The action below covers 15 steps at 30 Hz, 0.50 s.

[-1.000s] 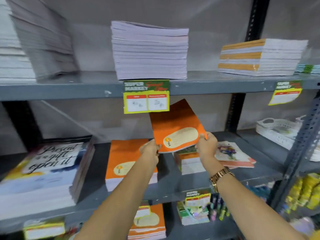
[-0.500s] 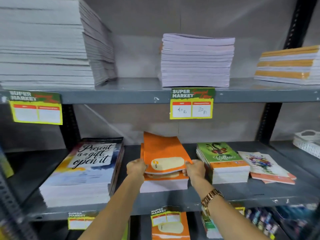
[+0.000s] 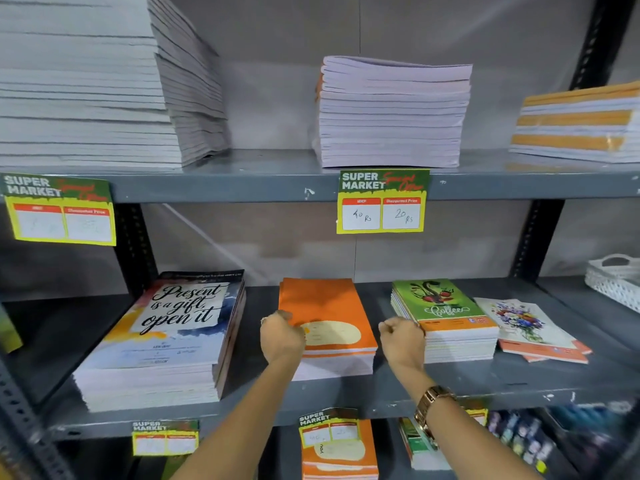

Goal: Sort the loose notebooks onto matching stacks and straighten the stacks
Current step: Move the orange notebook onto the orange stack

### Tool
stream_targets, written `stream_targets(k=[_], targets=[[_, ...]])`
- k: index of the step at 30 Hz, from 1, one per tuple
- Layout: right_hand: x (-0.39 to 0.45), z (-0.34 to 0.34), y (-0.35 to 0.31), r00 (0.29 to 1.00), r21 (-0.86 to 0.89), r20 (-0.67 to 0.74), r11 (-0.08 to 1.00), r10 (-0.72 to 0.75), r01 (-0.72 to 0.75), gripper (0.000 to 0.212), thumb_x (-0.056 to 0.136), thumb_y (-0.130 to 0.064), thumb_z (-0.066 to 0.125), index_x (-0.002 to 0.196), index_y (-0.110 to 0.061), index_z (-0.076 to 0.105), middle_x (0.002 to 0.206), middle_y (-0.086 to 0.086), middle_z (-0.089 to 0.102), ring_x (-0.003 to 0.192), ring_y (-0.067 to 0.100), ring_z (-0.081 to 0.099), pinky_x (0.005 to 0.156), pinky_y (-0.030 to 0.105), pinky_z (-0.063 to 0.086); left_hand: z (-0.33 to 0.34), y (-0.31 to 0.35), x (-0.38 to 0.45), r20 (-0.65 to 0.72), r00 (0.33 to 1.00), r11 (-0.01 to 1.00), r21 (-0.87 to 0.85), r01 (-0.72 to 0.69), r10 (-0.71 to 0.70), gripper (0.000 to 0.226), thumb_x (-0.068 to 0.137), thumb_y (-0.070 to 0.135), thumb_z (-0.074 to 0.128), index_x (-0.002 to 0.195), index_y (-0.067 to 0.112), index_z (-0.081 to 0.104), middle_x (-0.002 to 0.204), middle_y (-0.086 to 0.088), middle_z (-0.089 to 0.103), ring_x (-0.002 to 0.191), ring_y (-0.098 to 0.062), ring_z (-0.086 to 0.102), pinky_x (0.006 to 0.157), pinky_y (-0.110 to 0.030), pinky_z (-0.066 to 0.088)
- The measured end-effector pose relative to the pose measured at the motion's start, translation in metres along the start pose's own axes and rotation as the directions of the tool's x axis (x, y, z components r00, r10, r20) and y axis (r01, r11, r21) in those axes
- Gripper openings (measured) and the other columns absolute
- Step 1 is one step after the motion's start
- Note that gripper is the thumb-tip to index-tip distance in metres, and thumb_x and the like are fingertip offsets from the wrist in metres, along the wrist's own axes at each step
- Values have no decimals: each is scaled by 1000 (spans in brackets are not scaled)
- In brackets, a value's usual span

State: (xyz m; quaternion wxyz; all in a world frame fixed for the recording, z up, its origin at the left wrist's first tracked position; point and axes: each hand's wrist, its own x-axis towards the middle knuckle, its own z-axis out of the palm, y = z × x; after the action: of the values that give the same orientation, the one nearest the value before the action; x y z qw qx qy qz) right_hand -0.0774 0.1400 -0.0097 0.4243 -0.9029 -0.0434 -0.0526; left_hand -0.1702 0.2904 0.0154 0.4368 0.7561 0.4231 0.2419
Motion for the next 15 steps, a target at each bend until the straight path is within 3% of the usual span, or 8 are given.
stream_targets(k=[5, 10, 15], targets=[[15, -32, 11, 974, 11, -195, 993, -112, 117, 17, 83, 2, 54, 85, -4, 70, 88, 18, 70, 88, 36, 63, 63, 25, 37, 27, 30, -24, 69, 988, 989, -58, -138, 142, 34, 81, -11, 54, 111, 4, 63, 122, -14, 62, 108, -29, 60, 91, -32, 49], [41, -73, 43, 943, -27, -314, 993, -114, 112, 22, 86, -1, 52, 98, -4, 71, 96, 24, 69, 93, 40, 61, 72, 38, 49, 76, 58, -55, 172, 946, 959, -120, -256, 274, 36, 80, -12, 52, 111, 2, 64, 120, -16, 65, 108, -29, 62, 94, -32, 50], [69, -114, 92, 934, -73, -349, 996, -78, 56, 21, 81, 4, 55, 94, -2, 71, 92, 26, 68, 92, 41, 61, 71, 38, 48, 128, 80, -86, 271, 877, 918, -79, -389, 396, 34, 81, -6, 55, 112, 6, 65, 115, -16, 66, 99, -29, 65, 88, -34, 54]])
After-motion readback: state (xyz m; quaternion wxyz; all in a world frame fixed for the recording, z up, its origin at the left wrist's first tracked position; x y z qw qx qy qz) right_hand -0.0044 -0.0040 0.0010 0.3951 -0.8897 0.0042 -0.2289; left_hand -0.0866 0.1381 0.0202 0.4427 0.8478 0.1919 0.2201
